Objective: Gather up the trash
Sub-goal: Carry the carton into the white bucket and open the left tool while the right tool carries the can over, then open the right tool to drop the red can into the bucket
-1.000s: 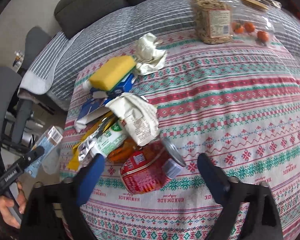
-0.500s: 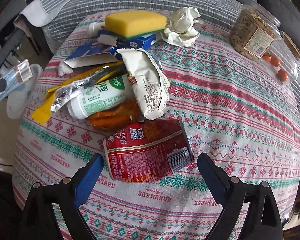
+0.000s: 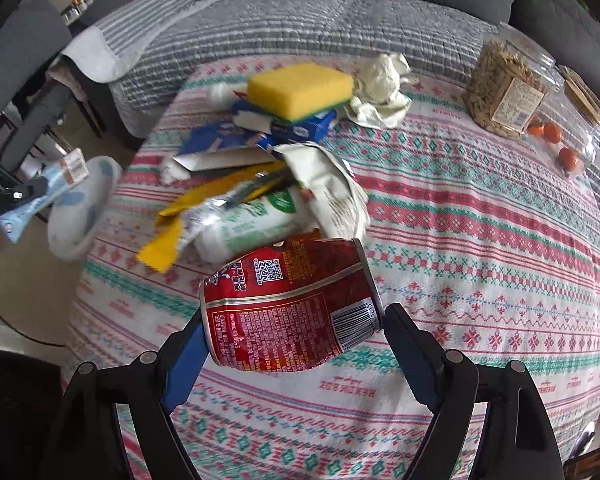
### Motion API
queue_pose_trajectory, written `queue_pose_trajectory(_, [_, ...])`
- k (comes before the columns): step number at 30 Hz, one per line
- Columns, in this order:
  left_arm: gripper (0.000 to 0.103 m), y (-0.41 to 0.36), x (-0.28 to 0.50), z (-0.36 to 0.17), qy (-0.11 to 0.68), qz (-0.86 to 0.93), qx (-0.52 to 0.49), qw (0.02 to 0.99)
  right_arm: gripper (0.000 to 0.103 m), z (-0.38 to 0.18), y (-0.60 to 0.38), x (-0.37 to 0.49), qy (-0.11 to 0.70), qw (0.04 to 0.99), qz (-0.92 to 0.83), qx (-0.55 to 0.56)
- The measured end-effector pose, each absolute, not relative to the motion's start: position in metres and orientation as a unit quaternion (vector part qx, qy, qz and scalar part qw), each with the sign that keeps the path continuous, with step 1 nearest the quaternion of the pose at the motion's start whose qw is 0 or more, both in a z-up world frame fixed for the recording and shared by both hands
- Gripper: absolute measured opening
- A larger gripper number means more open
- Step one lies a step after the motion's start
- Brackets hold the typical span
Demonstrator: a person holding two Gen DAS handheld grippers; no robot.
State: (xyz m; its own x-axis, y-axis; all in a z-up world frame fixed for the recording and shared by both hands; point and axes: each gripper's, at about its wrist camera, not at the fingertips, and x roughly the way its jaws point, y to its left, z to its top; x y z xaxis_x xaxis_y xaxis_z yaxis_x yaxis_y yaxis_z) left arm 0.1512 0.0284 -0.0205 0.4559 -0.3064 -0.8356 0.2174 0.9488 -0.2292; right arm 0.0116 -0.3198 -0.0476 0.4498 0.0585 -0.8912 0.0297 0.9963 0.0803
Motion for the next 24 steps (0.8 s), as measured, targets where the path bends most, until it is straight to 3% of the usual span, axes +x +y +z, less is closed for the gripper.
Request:
queue_pose_trajectory(14, [0.059, 0.095, 0.180, -0.049, 0.478, -0.089, -0.053, 0.873, 0.086, -0.014, -0.223, 0.038, 0.470, 0.876, 0.091, 0.064])
queue_pose_trajectory(16, [0.065, 0.098, 0.182, -0.052, 0.484, -0.086, -0.050, 0.869, 0.086, -0.014, -0.206, 0.045, 0.469, 0.876, 0.100, 0.058])
queue_pose_trajectory(18, [0.079, 0.105, 0.181, -0.052, 0.487, -0.076, -0.052, 0.869, 0.086, -0.015, -0.192, 0.054, 0.472, 0.873, 0.108, 0.055])
queue_pose_trajectory(24, [0.085, 0.133, 0.172, -0.038, 0.476, -0.043, -0.029, 0.878, 0.086, -0.019, -0.150, 0.077, 0.476, 0.870, 0.119, 0.041])
